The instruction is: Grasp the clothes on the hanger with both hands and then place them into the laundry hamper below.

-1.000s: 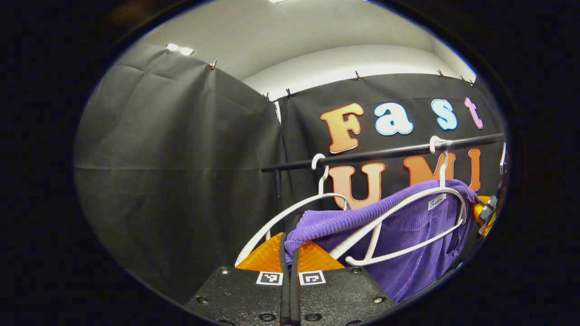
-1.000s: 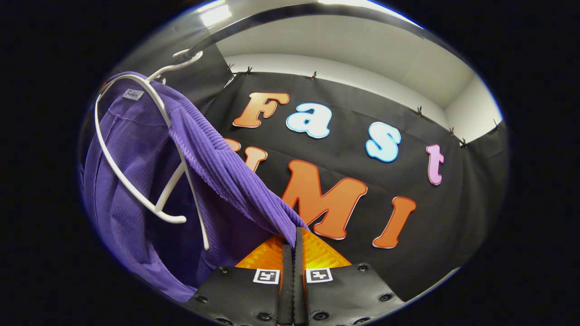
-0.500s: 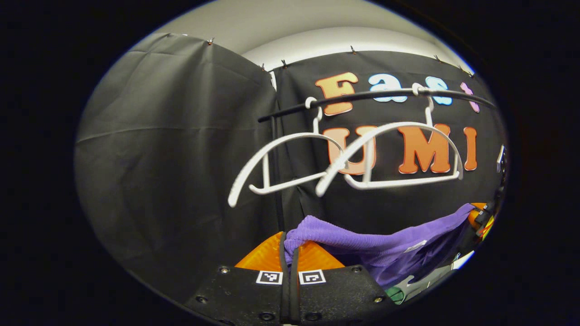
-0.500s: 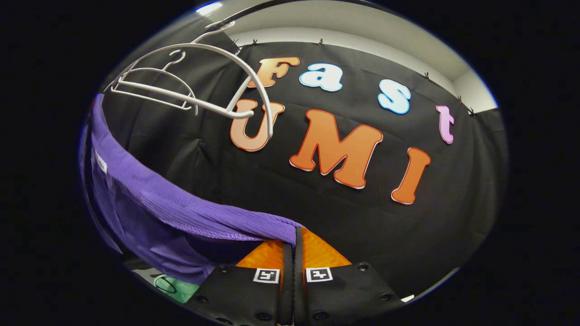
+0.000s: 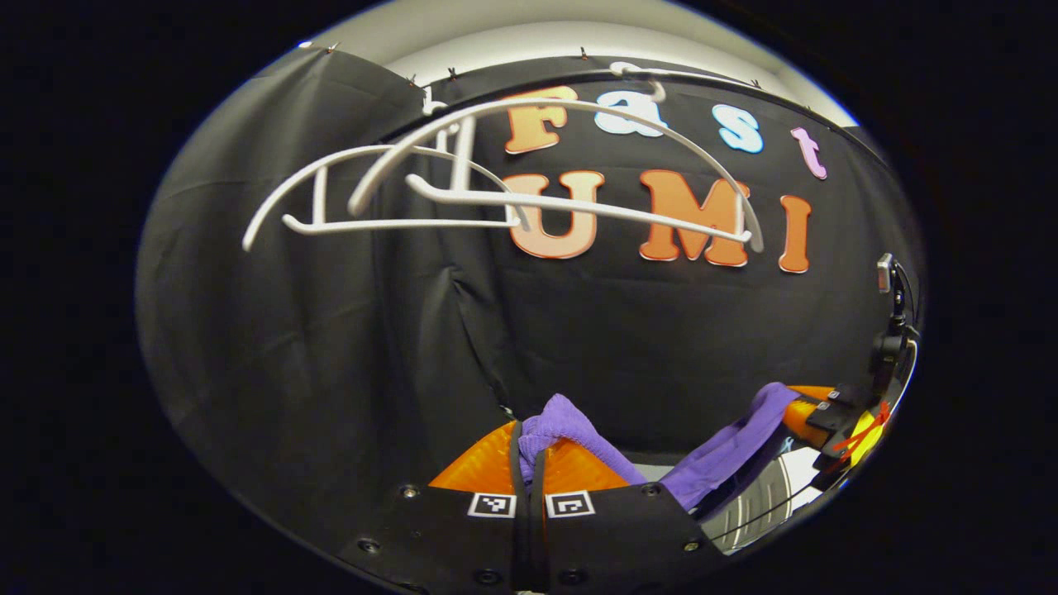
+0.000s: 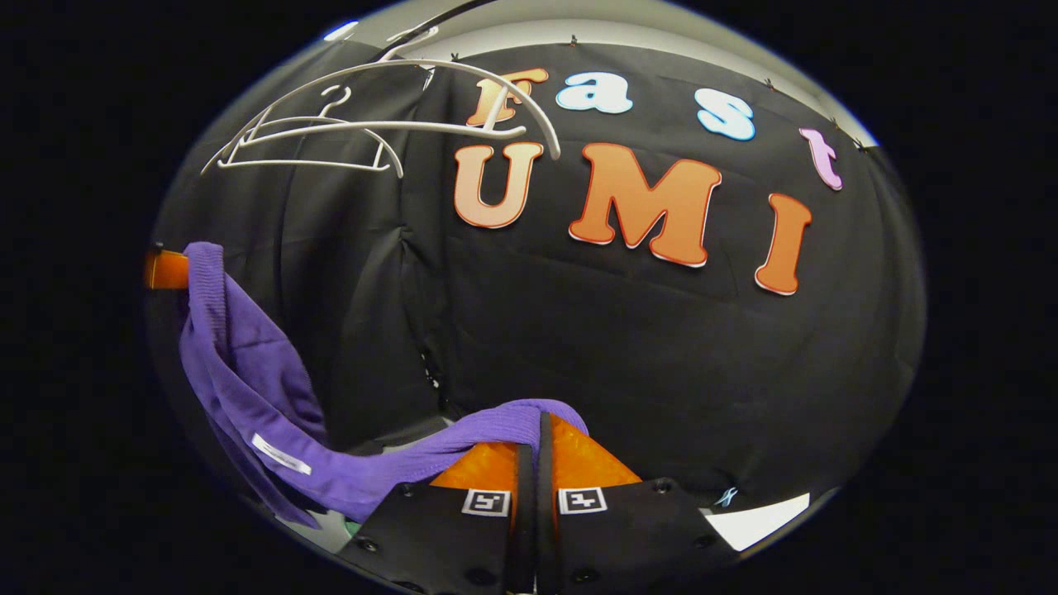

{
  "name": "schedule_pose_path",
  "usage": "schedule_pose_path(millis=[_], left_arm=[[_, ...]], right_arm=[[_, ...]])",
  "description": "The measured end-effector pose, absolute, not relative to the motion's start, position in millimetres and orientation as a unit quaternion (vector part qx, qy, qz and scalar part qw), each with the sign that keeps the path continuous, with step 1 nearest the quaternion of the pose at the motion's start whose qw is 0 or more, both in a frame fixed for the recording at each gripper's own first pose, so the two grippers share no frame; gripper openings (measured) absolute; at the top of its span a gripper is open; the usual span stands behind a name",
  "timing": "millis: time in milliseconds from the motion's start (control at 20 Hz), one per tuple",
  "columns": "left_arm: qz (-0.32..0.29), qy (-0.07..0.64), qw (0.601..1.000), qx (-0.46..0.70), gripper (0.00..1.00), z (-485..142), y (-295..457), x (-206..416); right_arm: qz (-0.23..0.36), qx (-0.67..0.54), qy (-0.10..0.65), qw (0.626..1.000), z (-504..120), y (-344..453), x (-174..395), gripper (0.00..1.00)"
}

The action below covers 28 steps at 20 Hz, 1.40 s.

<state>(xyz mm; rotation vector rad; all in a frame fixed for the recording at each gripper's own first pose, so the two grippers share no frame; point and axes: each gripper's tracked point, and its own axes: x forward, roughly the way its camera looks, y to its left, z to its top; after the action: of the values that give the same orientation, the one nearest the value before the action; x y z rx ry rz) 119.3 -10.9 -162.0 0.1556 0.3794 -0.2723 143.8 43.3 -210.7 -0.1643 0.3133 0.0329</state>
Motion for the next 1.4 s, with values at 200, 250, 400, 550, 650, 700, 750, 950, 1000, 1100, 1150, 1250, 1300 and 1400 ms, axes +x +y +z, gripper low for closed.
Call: schedule_pose_path(millis=[200,250,400,550,650,700,750,950,1000,1100,1150,1250,1300,1400], left_arm=[[-0.163,0.222,0.96,0.051,0.0,-195.4,-57.4,114.0],[-0.167,0.232,0.957,0.045,0.0,-207.1,-68.7,117.0],[-0.176,0.265,0.947,0.038,0.0,-236.7,-81.0,107.0],[-0.176,0.298,0.937,0.032,0.0,-267.8,-88.2,103.3],[-0.17,0.327,0.929,0.031,0.0,-292.8,-88.3,99.8],[-0.165,0.339,0.926,0.032,0.0,-306.0,-87.4,98.5],[-0.16,0.352,0.922,0.032,0.0,-319.8,-85.5,97.0],[-0.131,0.411,0.902,0.033,0.0,-377.4,-65.9,91.0],[-0.124,0.424,0.897,0.036,0.01,-391.4,-62.1,89.1],[-0.113,0.449,0.886,0.038,0.0,-420.7,-52.2,84.7],[-0.108,0.461,0.88,0.039,0.01,-433.1,-49.6,84.3],[-0.098,0.482,0.869,0.046,0.01,-461.5,-44.0,82.0],[-0.092,0.496,0.862,0.046,0.0,-477.0,-40.9,78.7],[-0.072,0.533,0.842,0.043,0.0,-508.5,-34.9,67.3]], right_arm=[[0.007,-0.049,0.185,0.982,-232.4,37.2,136.9,0.08],[0.003,-0.043,0.192,0.981,-237.7,33.7,136.0,0.08],[-0.012,-0.02,0.216,0.976,-257.8,23.4,128.4,0.08],[-0.028,0.008,0.244,0.969,-281.6,16.2,123.1,0.08],[-0.036,0.018,0.26,0.965,-300.5,15.2,117.2,0.08],[-0.037,0.019,0.268,0.963,-311.2,17.4,116.7,0.08],[-0.036,0.019,0.279,0.96,-324.0,19.7,116.5,0.08],[-0.025,0.013,0.338,0.941,-382.2,27.7,115.5,0.08],[-0.024,0.012,0.352,0.936,-400.3,29.3,119.8,0.08],[-0.019,0.005,0.38,0.925,-431.6,33.2,120.4,0.08],[-0.017,0.004,0.394,0.919,-446.6,35.6,119.8,0.08],[-0.017,0.006,0.421,0.907,-474.0,40.5,114.7,0.08],[-0.02,0.007,0.438,0.899,-488.5,41.8,109.4,0.08],[-0.025,0.012,0.473,0.881,-517.7,40.8,101.4,0.08]])
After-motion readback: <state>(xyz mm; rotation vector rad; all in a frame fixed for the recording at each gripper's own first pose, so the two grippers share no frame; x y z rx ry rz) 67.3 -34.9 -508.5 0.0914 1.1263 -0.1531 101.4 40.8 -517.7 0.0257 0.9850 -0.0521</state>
